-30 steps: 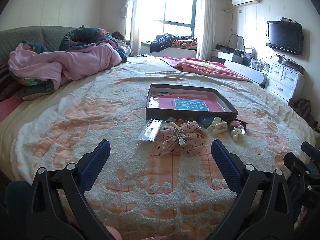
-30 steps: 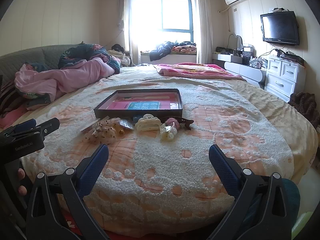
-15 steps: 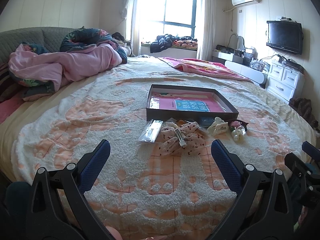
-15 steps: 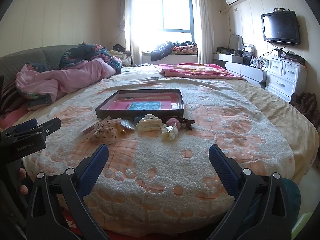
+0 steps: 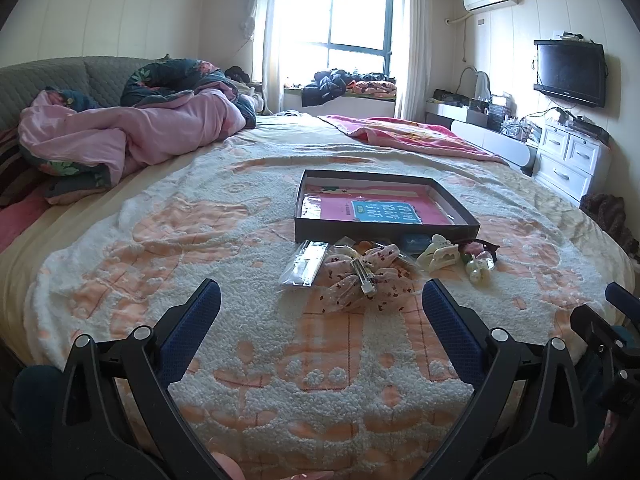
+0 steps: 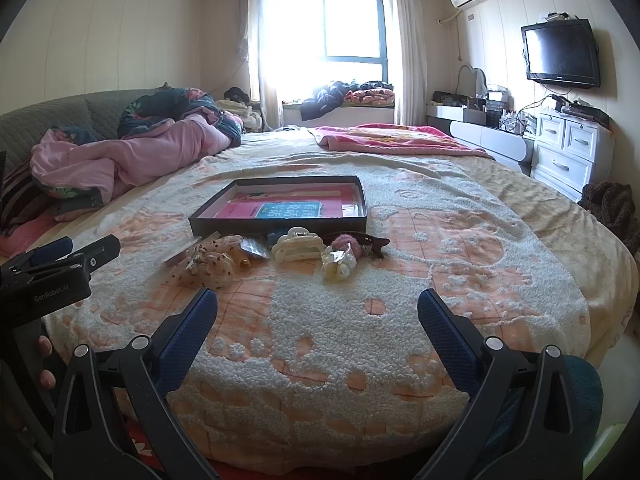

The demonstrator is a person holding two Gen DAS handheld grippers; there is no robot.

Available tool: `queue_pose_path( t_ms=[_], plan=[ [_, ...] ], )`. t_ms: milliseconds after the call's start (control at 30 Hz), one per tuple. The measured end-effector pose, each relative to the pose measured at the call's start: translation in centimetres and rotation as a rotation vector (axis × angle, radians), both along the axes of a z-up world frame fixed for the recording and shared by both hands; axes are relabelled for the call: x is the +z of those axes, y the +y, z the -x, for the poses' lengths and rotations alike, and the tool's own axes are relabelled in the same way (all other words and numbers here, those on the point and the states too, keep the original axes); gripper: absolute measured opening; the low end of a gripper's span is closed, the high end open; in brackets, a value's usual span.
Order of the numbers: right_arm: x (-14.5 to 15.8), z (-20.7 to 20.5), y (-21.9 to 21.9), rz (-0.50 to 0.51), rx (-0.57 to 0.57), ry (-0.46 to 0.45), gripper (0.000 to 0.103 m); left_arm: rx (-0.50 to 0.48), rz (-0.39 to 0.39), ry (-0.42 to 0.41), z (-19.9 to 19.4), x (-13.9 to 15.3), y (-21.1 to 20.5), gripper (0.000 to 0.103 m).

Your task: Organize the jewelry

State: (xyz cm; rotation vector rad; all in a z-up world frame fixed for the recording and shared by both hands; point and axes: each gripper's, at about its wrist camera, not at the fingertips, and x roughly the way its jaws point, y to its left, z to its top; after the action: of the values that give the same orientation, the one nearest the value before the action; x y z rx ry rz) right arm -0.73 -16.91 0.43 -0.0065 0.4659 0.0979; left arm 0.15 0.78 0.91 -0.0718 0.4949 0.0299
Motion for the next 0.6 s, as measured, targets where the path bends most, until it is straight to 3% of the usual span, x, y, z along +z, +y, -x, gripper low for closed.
queue_pose_path(
  t_ms=[600],
  plan=[
    [-0.24, -0.51, -0.09, 0.000, 0.012, 0.016, 0.097, -0.001, 0.002, 0.017, -0.25, 0.16, 0.71, 0.093]
  ],
)
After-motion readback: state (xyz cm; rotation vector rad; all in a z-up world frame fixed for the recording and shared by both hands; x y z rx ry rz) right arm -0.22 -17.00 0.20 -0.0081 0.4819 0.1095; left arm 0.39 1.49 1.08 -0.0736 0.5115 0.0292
